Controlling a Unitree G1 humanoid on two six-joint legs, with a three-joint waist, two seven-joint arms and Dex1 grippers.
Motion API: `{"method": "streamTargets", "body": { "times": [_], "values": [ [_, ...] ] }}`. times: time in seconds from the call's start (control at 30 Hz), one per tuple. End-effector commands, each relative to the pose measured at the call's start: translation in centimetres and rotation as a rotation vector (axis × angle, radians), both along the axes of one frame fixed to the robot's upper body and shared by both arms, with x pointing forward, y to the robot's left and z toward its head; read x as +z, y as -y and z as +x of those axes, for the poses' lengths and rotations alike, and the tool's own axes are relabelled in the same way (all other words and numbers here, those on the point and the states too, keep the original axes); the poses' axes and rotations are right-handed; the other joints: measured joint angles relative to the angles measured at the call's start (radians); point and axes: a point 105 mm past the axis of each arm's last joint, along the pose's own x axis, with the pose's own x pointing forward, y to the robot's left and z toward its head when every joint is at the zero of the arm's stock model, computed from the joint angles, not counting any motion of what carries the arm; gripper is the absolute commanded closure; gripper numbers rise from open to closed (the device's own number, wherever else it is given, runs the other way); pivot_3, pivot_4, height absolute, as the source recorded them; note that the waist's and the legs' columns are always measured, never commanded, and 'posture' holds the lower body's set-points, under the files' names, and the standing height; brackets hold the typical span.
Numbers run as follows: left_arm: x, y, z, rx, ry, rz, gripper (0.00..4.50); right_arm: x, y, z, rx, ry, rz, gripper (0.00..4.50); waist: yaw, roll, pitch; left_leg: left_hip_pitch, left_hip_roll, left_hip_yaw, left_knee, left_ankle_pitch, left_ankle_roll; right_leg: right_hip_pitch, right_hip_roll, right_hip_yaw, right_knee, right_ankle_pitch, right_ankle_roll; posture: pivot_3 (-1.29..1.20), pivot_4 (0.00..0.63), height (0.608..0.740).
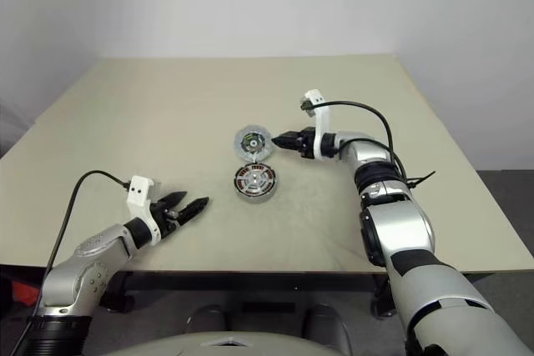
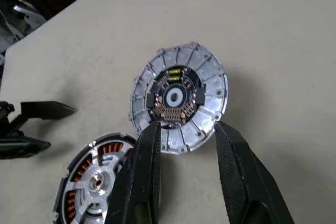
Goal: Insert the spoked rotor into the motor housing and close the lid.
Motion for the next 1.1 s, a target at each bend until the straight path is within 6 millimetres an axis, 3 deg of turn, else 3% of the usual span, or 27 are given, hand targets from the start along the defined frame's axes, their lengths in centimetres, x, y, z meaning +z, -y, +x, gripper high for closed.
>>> {"method": "streamTargets", "body": {
  "times": [0.03, 0.13, 0.23, 0.43, 0.6, 0.87, 1.1],
  "values": [
    [0.2, -0.6, 0.0, 0.02, 0.004, 0.018, 0.25, 0.3, 0.2, -0.5, 0.071, 0.051, -0.052, 2.68, 0.0, 0.0, 0.0, 0.0, 0.0, 0.0, 0.0, 0.0, 0.0, 0.0, 0.0, 0.0, 0.0, 0.0, 0.0, 0.0, 0.0, 0.74],
    [0.0, -0.5, -0.1, 0.02, 0.001, 0.017, 0.25, -0.6, 0.9, -2.0, 0.192, 0.073, -0.125, 2.68, 0.002, 0.0, 0.0, 0.0, 0.0, 0.0, 0.001, 0.0, 0.0, 0.0, 0.0, 0.0, 0.0, 0.0, 0.0, 0.0, 0.0, 0.74],
    [-0.1, -0.4, -0.1, 0.016, -0.001, 0.014, 0.25, -0.2, 1.5, -3.0, 0.311, 0.208, -0.234, 2.68, 0.003, 0.0, 0.001, -0.001, 0.0, 0.0, 0.001, 0.0, 0.001, 0.0, 0.0, 0.0, 0.0, 0.0, 0.0, 0.0, 0.0, 0.74],
    [-0.1, 0.0, 0.1, 0.006, -0.001, 0.009, 0.25, 5.5, 1.6, -2.8, 0.458, 0.56, -0.321, 2.68, -0.003, 0.001, 0.002, 0.0, 0.002, 0.002, 0.002, 0.0, 0.001, -0.001, 0.0, 0.0, 0.001, -0.001, 0.001, 0.0, 0.0, 0.74],
    [-0.1, 0.1, 0.1, 0.0, 0.0, 0.007, 0.25, 7.3, 1.7, -4.5, 0.706, 0.684, -0.438, 2.68, 0.001, -0.002, 0.002, -0.001, 0.002, 0.003, 0.004, -0.001, 0.002, -0.001, 0.0, 0.0, 0.001, -0.002, 0.003, 0.0, 0.0, 0.74],
    [0.1, 0.3, 0.3, -0.006, 0.006, 0.005, 0.25, 5.4, 1.8, -5.3, 0.932, 0.699, -0.634, 2.68, 0.001, -0.003, 0.002, -0.001, 0.002, 0.004, 0.005, -0.001, 0.003, -0.001, 0.0, 0.0, 0.001, 0.0, -0.001, 0.0, 0.0, 0.74],
    [0.6, 0.4, 0.3, -0.005, 0.004, -0.007, 0.25, 2.9, 0.5, -6.0, 1.032, 0.699, -0.668, 2.68, 0.001, -0.003, 0.003, -0.001, 0.004, 0.005, 0.006, -0.001, 0.003, -0.001, 0.0, 0.0, 0.001, 0.001, -0.001, 0.0, 0.0, 0.74]
  ]
}}
